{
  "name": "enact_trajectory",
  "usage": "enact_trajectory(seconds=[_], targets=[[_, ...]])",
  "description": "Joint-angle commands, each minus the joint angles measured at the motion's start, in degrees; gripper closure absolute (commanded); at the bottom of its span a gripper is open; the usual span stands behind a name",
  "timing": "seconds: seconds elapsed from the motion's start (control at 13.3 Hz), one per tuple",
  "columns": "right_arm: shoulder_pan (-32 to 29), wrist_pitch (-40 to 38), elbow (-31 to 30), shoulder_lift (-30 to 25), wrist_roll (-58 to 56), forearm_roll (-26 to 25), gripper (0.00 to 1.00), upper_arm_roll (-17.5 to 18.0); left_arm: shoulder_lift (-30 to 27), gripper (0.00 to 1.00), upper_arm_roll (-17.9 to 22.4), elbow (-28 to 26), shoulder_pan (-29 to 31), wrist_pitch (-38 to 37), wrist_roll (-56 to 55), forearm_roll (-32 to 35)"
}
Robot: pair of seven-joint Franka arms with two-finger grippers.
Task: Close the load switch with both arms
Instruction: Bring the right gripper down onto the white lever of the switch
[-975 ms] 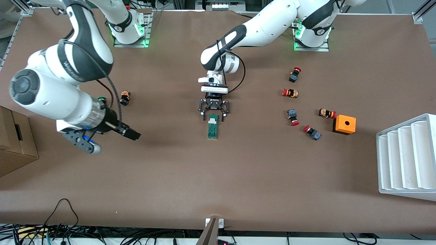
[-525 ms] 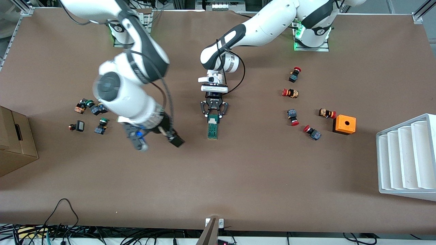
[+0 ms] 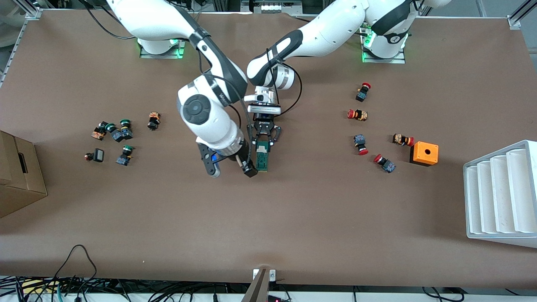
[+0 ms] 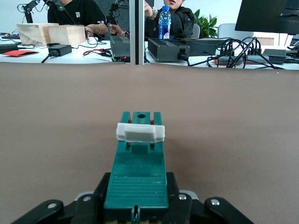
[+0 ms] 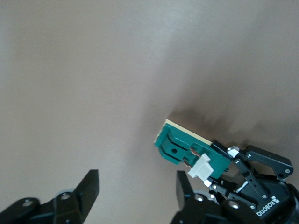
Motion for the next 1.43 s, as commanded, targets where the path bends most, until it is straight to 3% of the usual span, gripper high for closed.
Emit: enact_trajectory(seconds=[0.0,0.15,0.38,1.35], targets=[[2.4,5.2,-6.5,-1.0,6.6,-3.4,0.38,-0.5,1.4,0.64,0.4,1.7,-0.6,1.0,-1.4,1.7],[2.9,7.2,-10.1,-1.6,6.9,-3.4,0.44,-0.2,1.4,0.64,0.4,1.7,-0.6,1.0,-1.4,1.6],[3.5,7.3,-10.6,-1.6,8.9,-3.6,0.56,-0.1,1.4,0.64,0.4,1.8,-0.5,1.0,-1.4,1.7],[4.1,8.7,-14.7,-2.7,11.3,-4.5,0.56,1.9,1.6,0.63,1.5,1.8,-0.7,1.0,-1.1,1.7]])
